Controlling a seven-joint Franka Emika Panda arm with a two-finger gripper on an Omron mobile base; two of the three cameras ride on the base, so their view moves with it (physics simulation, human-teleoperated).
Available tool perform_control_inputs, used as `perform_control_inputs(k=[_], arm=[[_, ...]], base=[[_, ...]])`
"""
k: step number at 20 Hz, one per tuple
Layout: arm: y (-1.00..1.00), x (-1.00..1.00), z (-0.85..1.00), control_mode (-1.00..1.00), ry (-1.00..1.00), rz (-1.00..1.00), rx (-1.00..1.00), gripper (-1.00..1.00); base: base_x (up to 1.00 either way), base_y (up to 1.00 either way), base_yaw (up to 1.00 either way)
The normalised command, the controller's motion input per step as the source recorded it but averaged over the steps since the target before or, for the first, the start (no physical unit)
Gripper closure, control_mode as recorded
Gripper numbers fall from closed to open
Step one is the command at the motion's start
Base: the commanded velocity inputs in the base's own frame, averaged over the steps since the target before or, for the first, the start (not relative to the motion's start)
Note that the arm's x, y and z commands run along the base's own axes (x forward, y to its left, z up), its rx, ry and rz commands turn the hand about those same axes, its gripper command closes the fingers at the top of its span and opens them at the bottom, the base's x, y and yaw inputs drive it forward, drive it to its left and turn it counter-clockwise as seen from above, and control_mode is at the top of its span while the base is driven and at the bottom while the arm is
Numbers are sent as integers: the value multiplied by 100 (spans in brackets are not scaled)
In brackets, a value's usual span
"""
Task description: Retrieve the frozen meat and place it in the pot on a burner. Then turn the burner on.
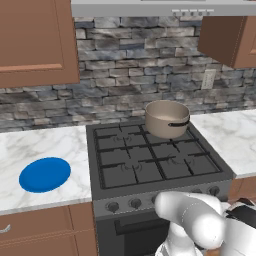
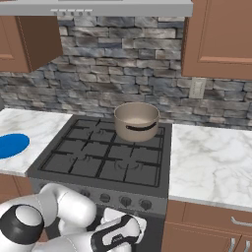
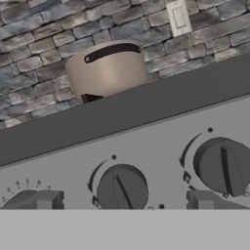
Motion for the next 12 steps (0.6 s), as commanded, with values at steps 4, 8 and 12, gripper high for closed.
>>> perform_control_inputs(k=[4, 8, 12], arm=[[0, 19, -5, -100, 0, 0, 0, -100], [0, 30, -20, -100, 0, 0, 0, -100], [12, 16, -20, -100, 0, 0, 0, -100]], base=[[0, 0, 0], [0, 0, 0], [0, 0, 0]])
